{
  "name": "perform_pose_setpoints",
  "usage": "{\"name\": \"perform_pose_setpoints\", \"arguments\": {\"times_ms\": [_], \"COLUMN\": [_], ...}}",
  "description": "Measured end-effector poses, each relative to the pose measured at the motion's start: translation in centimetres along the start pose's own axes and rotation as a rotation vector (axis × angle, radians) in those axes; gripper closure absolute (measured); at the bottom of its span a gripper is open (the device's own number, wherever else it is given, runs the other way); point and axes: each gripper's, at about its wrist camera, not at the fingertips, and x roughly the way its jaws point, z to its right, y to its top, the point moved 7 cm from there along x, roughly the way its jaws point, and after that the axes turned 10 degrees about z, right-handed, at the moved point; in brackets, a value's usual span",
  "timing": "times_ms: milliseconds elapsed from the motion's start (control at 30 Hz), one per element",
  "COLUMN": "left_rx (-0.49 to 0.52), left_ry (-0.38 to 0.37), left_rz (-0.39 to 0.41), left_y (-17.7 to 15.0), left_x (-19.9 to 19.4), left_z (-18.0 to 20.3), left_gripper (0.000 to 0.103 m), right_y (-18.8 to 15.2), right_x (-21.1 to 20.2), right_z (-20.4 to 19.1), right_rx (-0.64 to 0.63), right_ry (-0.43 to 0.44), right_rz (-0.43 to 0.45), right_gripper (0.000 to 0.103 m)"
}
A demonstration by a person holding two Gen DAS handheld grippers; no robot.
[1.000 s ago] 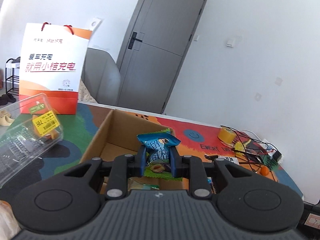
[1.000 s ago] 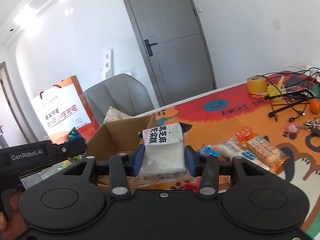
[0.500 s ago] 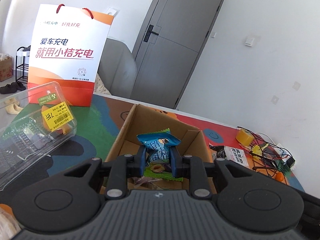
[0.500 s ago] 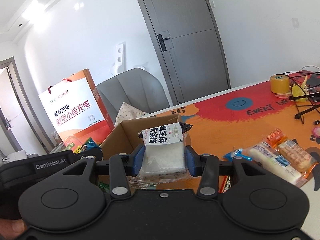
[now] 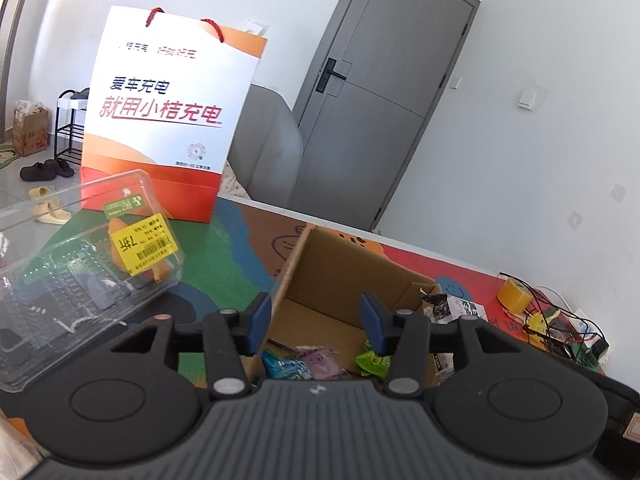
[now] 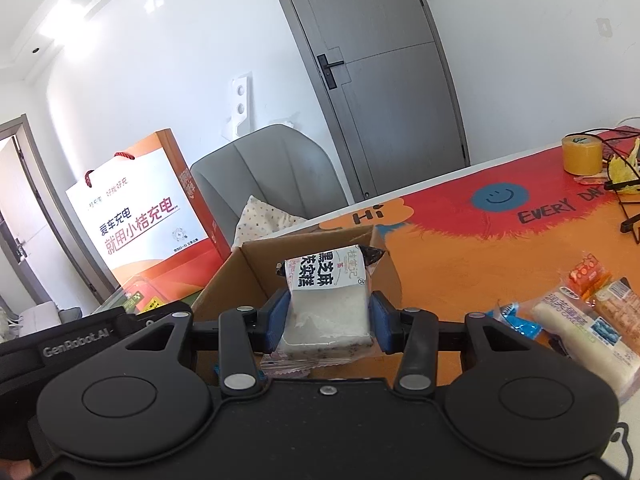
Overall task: Organize snacks
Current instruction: 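Carry both snacks over the cardboard box and open both grippers to drop them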
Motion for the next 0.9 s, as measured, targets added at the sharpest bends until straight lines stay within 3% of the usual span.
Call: {"name": "perform_pose_setpoints", "arguments": {"times_ms": [367, 400, 500, 700, 900], "left_rx": [-0.033, -0.031, -0.035, -0.035, -0.016], "left_ry": [0.070, 0.079, 0.097, 0.119, 0.076], "left_rz": [0.041, 0.045, 0.049, 0.034, 0.024], "left_y": [1.8, 1.9, 2.0, 1.3, 0.4], "left_x": [-0.8, -0.8, -1.0, -0.7, -0.8], "left_z": [-2.8, -3.0, -3.6, -3.4, -1.3], "left_gripper": [0.027, 0.025, 0.020, 0.013, 0.007], "right_y": [1.8, 1.9, 2.0, 1.6, 1.3], "right_x": [2.4, 2.6, 3.1, 1.5, -1.1], "right_z": [-2.5, -2.7, -3.1, -2.3, 0.0], "right_rx": [0.006, 0.010, 0.018, 0.016, 0.018], "right_ry": [0.051, 0.065, 0.079, 0.047, -0.023], "right_rz": [0.017, 0.018, 0.013, 0.011, 0.015], "right_gripper": [0.058, 0.057, 0.036, 0.033, 0.027]}}
